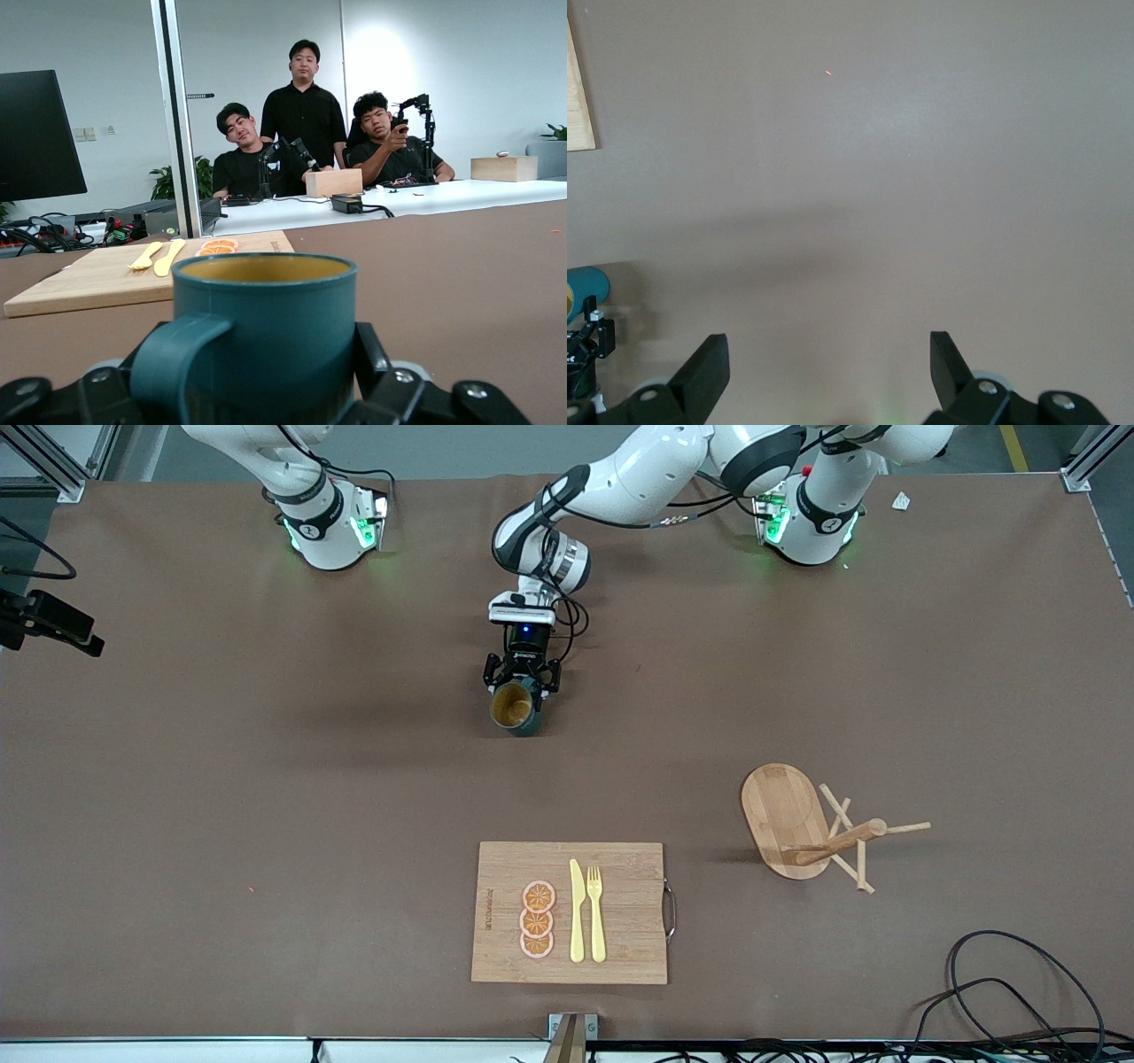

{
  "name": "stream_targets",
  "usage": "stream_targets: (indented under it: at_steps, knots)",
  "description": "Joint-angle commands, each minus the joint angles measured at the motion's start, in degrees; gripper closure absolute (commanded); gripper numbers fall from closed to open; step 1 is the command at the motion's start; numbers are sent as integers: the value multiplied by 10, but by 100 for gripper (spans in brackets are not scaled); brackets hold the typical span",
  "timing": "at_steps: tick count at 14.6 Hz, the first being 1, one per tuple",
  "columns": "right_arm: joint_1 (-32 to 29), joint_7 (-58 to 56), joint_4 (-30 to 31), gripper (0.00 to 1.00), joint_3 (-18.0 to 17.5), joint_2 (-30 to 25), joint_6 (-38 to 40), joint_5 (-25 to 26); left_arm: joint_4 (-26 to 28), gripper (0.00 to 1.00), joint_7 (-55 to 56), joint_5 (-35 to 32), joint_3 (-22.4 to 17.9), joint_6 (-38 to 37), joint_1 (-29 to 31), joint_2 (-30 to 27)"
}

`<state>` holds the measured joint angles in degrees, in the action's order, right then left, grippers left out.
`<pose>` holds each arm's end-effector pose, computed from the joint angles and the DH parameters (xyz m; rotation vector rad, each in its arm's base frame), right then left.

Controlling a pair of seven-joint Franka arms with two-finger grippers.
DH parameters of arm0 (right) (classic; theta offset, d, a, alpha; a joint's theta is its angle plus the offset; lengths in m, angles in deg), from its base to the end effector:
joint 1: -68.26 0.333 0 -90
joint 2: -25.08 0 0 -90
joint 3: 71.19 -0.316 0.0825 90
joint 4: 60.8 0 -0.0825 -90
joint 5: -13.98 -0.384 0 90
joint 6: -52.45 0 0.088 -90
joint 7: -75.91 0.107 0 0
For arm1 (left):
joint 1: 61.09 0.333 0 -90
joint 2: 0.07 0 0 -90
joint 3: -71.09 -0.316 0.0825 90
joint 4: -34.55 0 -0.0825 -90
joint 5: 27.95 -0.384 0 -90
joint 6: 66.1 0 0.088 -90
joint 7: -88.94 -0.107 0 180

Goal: Transfer cup from left to right arm and place
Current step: 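Lower the teal mug upright onto the table with the left gripper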

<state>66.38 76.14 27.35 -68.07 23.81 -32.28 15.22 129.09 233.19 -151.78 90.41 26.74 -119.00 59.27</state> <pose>0.5361 -0.0498 0.6438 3.1189 -0.1449 -0.0599 0.2524 -0.6058 0.0595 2.1974 -0.2507 2.1413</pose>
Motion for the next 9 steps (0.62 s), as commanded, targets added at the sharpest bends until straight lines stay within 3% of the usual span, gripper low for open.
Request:
stream_targets:
  at_steps: [1, 5, 9]
  knots:
    - [-3, -8, 12, 0, -1, -12, 1, -4, -18, 0, -6, 45, 11, 9, -6, 10]
    - [-3, -8, 12, 0, -1, -12, 1, -4, -18, 0, -41, 143, 30, 10, -14, -24]
    - [-3, -8, 12, 0, -1, -12, 1, -4, -17, 0, -72, 184, 43, 17, -6, -58]
